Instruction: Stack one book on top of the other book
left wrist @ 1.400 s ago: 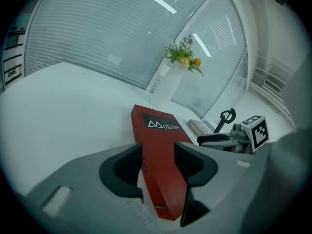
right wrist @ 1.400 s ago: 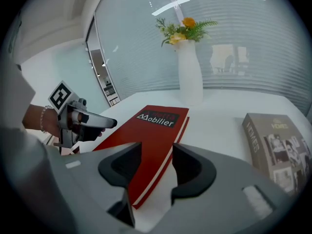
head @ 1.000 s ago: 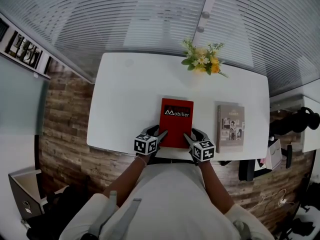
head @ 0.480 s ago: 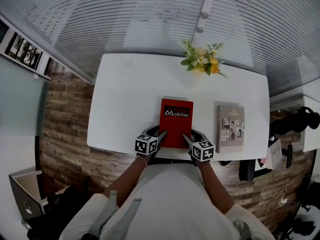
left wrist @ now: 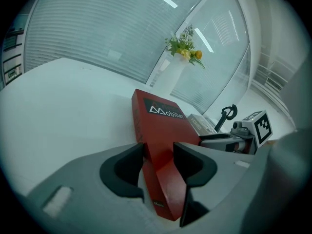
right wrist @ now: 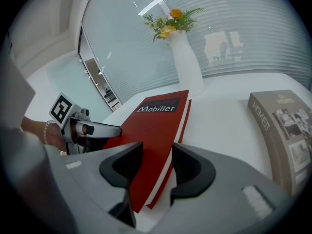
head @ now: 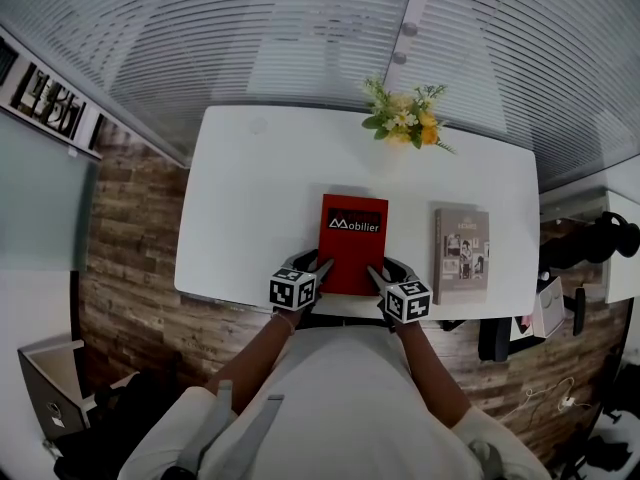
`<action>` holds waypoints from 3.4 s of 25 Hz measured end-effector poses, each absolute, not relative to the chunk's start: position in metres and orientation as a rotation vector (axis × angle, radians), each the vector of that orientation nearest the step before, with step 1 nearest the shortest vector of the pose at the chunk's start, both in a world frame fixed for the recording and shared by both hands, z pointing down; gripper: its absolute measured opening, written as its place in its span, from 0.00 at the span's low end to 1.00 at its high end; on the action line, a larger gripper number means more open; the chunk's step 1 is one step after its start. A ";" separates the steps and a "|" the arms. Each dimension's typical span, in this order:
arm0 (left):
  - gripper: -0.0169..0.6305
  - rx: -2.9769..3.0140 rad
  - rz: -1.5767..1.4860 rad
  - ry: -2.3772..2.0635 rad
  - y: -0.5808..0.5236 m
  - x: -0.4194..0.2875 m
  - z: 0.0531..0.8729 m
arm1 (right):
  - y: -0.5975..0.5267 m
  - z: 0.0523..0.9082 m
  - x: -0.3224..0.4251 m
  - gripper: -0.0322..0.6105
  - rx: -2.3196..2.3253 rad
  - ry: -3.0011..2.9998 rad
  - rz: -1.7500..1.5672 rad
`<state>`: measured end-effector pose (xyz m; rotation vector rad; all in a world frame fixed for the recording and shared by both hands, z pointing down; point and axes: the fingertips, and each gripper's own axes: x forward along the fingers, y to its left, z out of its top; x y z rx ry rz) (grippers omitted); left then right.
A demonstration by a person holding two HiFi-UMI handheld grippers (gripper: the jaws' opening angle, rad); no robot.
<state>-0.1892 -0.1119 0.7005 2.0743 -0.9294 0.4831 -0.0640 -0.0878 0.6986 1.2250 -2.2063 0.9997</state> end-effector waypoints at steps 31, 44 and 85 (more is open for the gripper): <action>0.33 2.149 0.341 -1.066 -0.129 -0.208 0.580 | -0.106 0.573 -0.081 0.32 1.303 -2.366 0.801; 0.33 2.157 0.354 -1.074 -0.126 -0.155 0.571 | -0.101 0.567 -0.029 0.33 1.317 -2.392 0.793; 0.34 2.124 0.389 -1.192 -0.053 0.159 0.551 | -0.036 0.555 0.286 0.33 1.255 -2.461 0.839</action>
